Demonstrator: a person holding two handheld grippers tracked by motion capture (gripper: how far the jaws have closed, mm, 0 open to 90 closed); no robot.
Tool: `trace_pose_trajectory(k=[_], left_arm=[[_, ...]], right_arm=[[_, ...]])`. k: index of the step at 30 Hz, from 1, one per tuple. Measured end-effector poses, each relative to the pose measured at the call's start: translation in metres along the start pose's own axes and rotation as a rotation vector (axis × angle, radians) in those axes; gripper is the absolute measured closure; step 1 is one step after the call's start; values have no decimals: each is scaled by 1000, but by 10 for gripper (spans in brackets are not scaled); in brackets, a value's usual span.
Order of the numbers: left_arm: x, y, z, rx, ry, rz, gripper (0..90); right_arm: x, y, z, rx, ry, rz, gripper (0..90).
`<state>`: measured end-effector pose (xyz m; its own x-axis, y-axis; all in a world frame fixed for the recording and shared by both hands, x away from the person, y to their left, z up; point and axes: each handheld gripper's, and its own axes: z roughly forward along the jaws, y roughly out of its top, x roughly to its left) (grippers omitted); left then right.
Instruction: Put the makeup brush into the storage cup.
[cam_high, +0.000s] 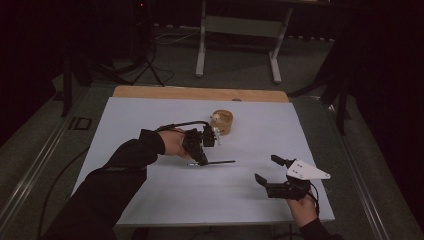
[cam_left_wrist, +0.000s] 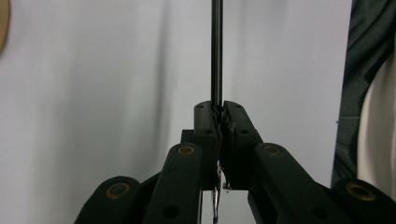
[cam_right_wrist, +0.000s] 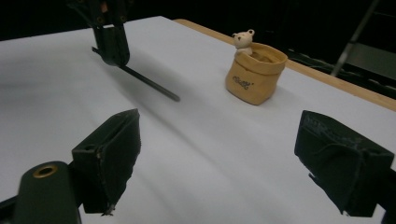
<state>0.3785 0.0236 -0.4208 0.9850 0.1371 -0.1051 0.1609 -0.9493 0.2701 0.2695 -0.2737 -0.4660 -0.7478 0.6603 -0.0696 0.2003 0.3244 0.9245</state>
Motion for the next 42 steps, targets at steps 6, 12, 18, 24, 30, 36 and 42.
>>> trace_pose_trajectory(k=[6, 12, 18, 24, 30, 36, 42], left_arm=[[-1, 7, -3, 24, -5, 3, 851], [1, 15, -6, 50, -21, -17, 851], [1, 21, -7, 64, -30, -21, 851], [1, 30, -10, 69, -22, -33, 851], [0, 39, -12, 89, -18, -35, 851], [-1, 47, -8, 109, -27, -49, 851], [-4, 51, -5, 120, -39, -42, 851]], right_arm=[[4, 9, 3, 47, 20, -11, 141], [13, 21, 10, 73, -5, -128, 128], [31, 26, 20, 121, -17, -305, 142], [51, 31, 31, 159, -40, -487, 281], [62, 36, 44, 231, -51, -605, 387], [83, 40, 59, 259, -77, -818, 546], [99, 37, 72, 291, -121, -974, 607]])
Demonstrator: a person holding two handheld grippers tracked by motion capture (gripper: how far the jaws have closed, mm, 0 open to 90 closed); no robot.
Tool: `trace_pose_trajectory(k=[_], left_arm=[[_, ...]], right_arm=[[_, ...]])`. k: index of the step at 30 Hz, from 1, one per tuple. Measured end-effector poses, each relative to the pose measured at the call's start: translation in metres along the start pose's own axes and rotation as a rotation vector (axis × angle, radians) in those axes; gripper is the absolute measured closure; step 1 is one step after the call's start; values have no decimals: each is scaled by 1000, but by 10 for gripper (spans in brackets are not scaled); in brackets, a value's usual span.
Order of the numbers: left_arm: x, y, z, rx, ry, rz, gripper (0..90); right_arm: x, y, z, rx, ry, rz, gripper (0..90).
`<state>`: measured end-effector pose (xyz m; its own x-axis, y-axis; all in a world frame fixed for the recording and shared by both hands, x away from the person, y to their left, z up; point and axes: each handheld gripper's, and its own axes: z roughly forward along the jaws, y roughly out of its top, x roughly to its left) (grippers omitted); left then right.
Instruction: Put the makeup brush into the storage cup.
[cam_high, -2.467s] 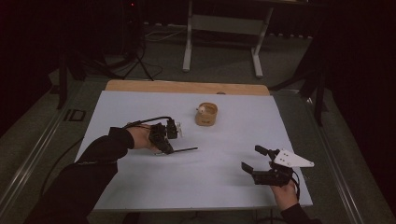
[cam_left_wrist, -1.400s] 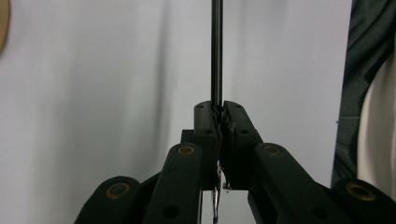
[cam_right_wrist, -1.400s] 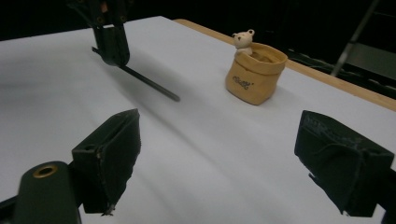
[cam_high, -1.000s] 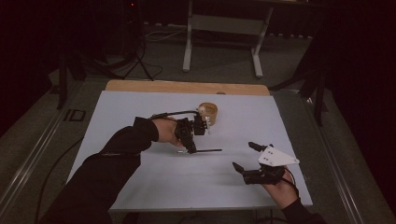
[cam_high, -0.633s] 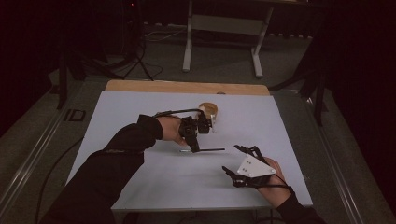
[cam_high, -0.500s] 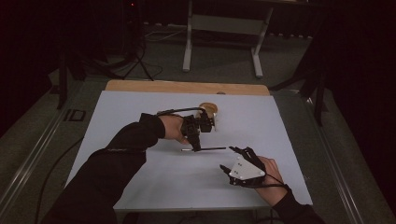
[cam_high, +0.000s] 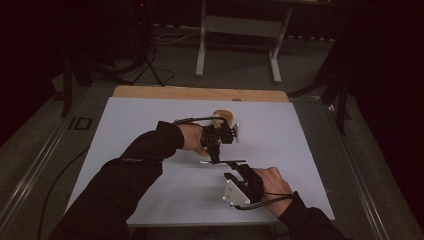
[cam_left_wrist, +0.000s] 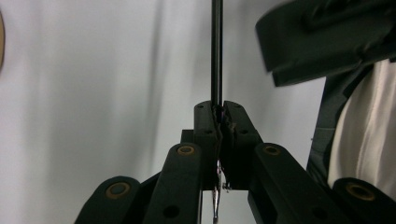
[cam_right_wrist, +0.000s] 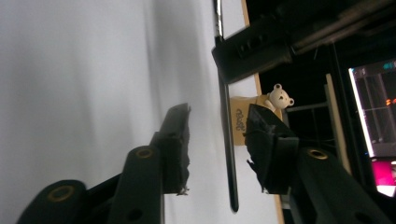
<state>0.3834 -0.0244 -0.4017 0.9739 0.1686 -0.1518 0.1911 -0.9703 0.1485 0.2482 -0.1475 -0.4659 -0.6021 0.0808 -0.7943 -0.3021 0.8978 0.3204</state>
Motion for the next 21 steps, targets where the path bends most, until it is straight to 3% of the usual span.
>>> trace_pose_trajectory(k=[8, 13, 18, 21], left_arm=[[-5, 3, -1, -14, 11, 34, 851], [-4, 3, -2, -20, 8, 25, 851], [-4, 3, 0, -15, 10, 22, 851], [-6, 3, 0, -16, 4, 32, 851]], right_arm=[[-2, 5, 11, 47, -51, -23, 644], [-5, 6, 16, 70, -42, -11, 690], [-3, 8, 19, 89, -35, -41, 738], [-2, 8, 21, 101, -27, -48, 821]])
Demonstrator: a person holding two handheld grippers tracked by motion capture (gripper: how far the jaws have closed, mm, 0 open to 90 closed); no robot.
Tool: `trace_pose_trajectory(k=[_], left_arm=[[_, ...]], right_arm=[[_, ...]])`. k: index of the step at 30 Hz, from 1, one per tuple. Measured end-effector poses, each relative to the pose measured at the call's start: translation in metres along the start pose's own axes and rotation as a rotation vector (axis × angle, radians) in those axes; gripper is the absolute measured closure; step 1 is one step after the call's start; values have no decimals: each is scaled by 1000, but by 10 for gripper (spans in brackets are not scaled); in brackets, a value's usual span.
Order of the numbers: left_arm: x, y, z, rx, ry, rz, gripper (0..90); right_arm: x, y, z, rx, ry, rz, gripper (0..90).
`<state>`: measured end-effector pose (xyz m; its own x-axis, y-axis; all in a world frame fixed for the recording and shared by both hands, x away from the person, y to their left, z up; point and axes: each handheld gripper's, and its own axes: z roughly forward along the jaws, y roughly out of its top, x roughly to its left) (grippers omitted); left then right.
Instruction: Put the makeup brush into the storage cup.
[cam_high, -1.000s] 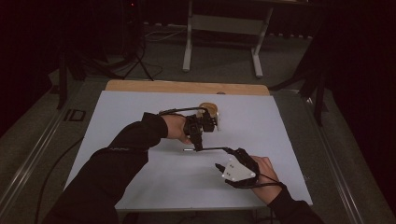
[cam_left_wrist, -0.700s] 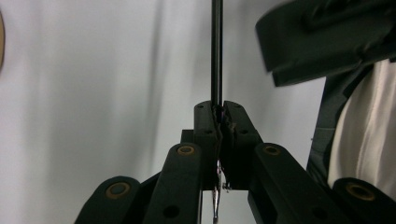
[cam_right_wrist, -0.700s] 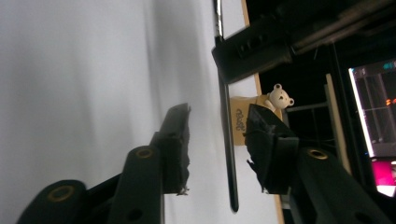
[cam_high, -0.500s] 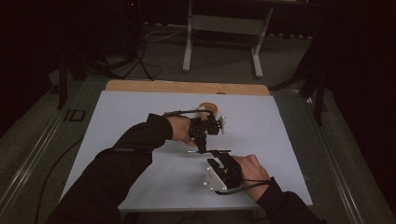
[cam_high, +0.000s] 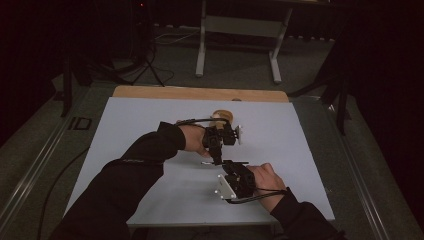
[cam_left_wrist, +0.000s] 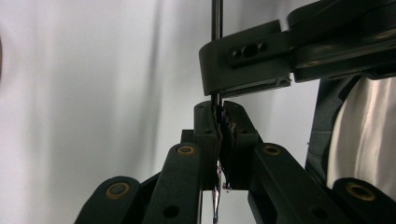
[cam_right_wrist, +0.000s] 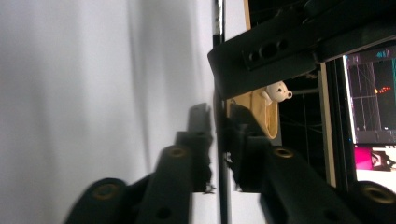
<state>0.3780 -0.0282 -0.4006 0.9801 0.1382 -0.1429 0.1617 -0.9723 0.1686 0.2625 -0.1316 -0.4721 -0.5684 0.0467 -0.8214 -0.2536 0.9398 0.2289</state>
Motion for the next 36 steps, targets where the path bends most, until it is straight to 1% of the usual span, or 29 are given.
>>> trace_pose_trajectory(k=[1, 2, 6, 7, 9, 10, 11, 13, 14, 15, 16, 17, 18, 19, 20, 21, 22, 23, 24, 25, 26, 27, 28, 29, 30, 31, 32, 33, 36], left_arm=[[0, 0, 0, -1, 3, 4, 850], [0, 0, 0, -3, 6, 5, 850], [0, -2, 0, -24, 10, 33, 847], [0, -4, -1, -52, 23, 51, 839], [1, -6, -7, -103, 26, 53, 814], [2, -7, -10, -135, 43, 61, 785], [3, -8, -13, -173, 49, 58, 715], [5, -11, -21, -225, 53, 34, 667], [6, -13, -25, -263, 70, 24, 594], [8, -15, -30, -302, 75, -4, 531], [10, -18, -34, -358, 59, -34, 468], [13, -22, -38, -411, 49, -47, 397], [15, -27, -41, -445, 43, -59, 329], [18, -32, -43, -464, 26, -41, 238], [18, -35, -44, -485, 56, -48, 150], [20, -38, -45, -492, 87, -67, 146], [22, -42, -46, -512, 100, -82, 133], [23, -46, -47, -524, 100, -90, 99], [24, -49, -47, -535, 118, -89, 54], [25, -52, -47, -539, 144, -95, 24], [25, -54, -46, -546, 159, -100, 19], [24, -57, -46, -567, 177, -100, 17], [23, -60, -45, -577, 206, -96, 12], [22, -63, -45, -591, 219, -97, 12], [21, -67, -45, -614, 229, -91, 12], [20, -70, -44, -627, 237, -88, 12], [19, -72, -43, -633, 246, -80, 12], [18, -75, -42, -637, 260, -83, 12], [18, -85, -42, -653, 269, -116, 13]], right_arm=[[0, 0, 1, 3, -2, -3, 846], [0, -1, 1, 3, 8, -1, 848], [-1, -1, 1, 8, 14, 3, 855], [-2, -1, 1, 1, 21, 18, 857], [-5, -3, 2, 6, 24, 32, 858], [-6, -4, 2, 3, 29, 46, 858], [-7, -5, 2, 4, 37, 59, 858], [-9, -8, 3, 10, 47, 79, 857], [-10, -9, 3, 11, 53, 92, 858], [-11, -10, 4, 15, 60, 104, 857], [-12, -12, 3, 9, 53, 113, 857], [-13, -13, 3, 4, 54, 135, 857], [-14, -15, 3, 9, 69, 149, 857], [-15, -15, 3, 24, 78, 173, 858], [-16, -17, 3, 9, 84, 196, 858], [-18, -18, 2, 4, 97, 221, 858], [-18, -18, 2, 13, 108, 253, 858], [-19, -19, 1, 10, 106, 258, 858], [-20, -20, 1, 11, 111, 292, 858], [-22, -21, 1, 17, 126, 303, 858], [-23, -22, 0, 11, 129, 318, 858], [-24, -23, 0, 12, 138, 329, 858], [-25, -24, 0, 17, 142, 334, 858], [-25, -25, 1, 14, 140, 349, 858], [-26, -26, 1, 16, 151, 374, 858], [-27, -27, 1, 18, 159, 381, 858], [-28, -28, 1, 21, 159, 388, 858], [-29, -29, 1, 24, 159, 399, 858], [-32, -31, 2, 29, 156, 422, 858]])
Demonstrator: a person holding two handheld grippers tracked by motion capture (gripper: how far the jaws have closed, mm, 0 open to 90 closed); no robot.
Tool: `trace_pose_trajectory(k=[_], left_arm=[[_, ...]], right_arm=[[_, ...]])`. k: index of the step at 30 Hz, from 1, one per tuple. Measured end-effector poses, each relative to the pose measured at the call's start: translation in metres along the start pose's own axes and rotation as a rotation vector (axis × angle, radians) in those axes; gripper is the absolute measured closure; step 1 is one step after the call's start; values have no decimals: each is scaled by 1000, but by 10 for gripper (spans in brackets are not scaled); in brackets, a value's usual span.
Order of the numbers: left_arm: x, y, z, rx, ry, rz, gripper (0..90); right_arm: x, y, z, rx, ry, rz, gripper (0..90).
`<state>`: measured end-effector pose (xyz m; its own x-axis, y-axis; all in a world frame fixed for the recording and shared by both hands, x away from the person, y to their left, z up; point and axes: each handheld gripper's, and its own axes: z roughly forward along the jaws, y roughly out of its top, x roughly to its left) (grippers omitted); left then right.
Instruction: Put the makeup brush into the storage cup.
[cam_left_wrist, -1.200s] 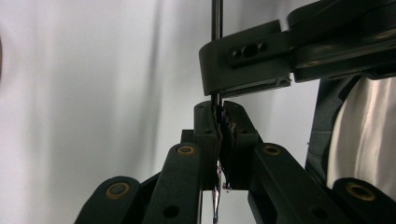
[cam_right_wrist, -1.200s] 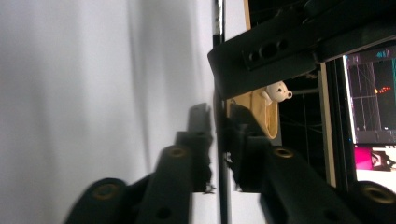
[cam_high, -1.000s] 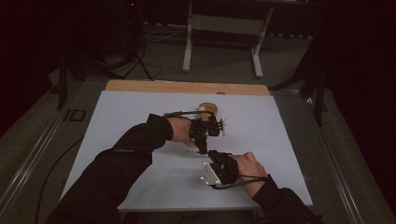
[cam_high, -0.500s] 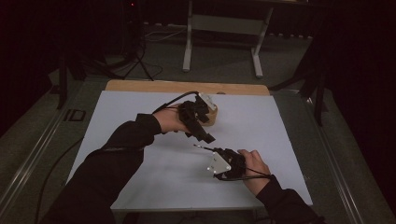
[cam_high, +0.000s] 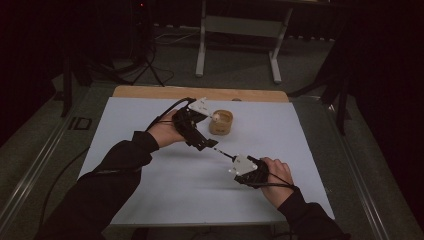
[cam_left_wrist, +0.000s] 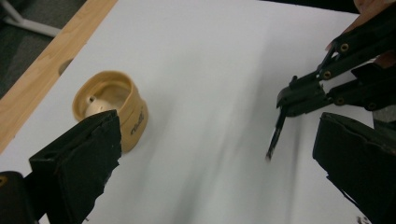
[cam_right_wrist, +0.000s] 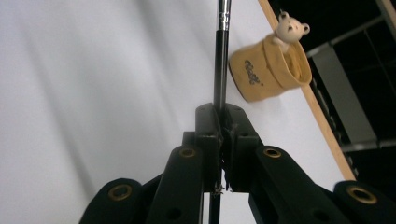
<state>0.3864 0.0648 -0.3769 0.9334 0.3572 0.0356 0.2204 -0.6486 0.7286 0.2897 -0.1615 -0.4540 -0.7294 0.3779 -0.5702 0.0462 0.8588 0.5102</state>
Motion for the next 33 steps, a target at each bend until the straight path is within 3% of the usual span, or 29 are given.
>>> trace_pose_trajectory(k=[4, 7, 10, 17, 25, 28, 33], left_arm=[[1, -11, -8, -26, 64, -7, 13], [2, -20, -15, -67, 75, -56, 18], [0, -29, -19, -81, 86, -54, 18], [-11, -51, -21, -111, 78, -90, 19], [-26, -76, -20, -96, 80, -110, 19], [-34, -86, -18, -105, 74, -115, 21], [-44, -105, -14, -119, 72, -147, 21]], right_arm=[[-6, -1, -2, 0, 5, 53, 859], [-11, -2, -3, -8, 5, 96, 858], [-17, -4, -7, -33, 9, 148, 859], [-34, -4, -19, -97, 16, 272, 858], [-57, -9, -28, -177, 87, 495, 858], [-63, -9, -29, -195, 90, 534, 859], [-68, -6, -29, -208, 84, 558, 858]])
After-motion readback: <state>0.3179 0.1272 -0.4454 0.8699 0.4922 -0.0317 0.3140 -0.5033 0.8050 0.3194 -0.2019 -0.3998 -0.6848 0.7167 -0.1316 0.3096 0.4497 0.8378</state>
